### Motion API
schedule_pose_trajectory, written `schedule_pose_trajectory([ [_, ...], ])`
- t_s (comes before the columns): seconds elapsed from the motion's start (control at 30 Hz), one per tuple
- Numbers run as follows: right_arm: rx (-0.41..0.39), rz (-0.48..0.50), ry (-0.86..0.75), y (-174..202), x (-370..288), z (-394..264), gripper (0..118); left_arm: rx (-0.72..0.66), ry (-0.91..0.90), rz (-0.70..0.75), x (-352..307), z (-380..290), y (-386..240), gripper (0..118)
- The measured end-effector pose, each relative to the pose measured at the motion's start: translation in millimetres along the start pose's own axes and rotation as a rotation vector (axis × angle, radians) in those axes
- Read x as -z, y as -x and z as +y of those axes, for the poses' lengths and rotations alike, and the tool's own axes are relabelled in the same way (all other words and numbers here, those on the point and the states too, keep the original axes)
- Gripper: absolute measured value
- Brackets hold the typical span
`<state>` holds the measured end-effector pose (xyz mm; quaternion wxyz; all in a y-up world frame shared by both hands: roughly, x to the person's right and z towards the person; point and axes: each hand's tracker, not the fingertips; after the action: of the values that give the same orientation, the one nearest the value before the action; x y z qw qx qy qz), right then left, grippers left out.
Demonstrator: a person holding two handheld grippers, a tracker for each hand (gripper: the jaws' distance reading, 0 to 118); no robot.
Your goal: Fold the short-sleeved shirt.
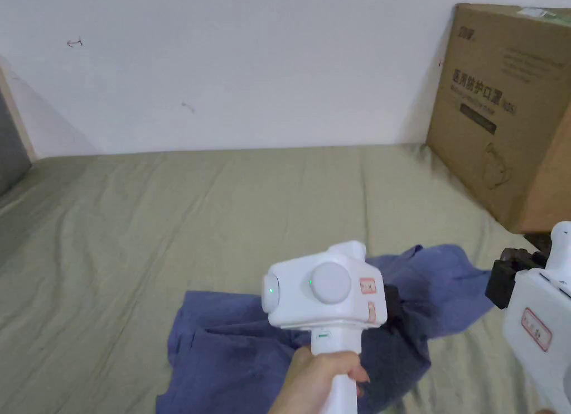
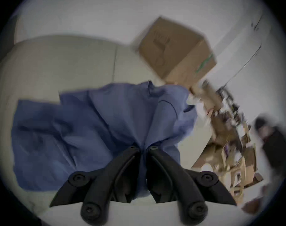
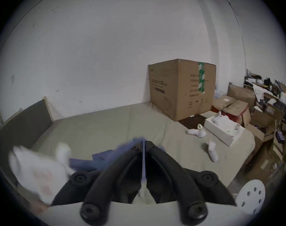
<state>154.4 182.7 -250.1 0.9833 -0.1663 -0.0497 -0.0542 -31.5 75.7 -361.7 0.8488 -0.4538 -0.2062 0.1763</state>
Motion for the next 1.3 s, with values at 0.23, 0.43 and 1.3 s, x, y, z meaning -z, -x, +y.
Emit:
schedule_pose_trajectory([
  [0.23,-0.027,-0.011,0.076,2,14,-19,4,0.007,0.158,0.066,67,-88,23,10],
  [0.43,-0.019,0.022,0.107,16,22,-24,4,0.009,0.127,0.000,18,-54,26,118],
  [1.3,-0.120,0.224,0.333,116,112,-80,4,-0.133,-0.049,0.466,-75,21,232,0],
])
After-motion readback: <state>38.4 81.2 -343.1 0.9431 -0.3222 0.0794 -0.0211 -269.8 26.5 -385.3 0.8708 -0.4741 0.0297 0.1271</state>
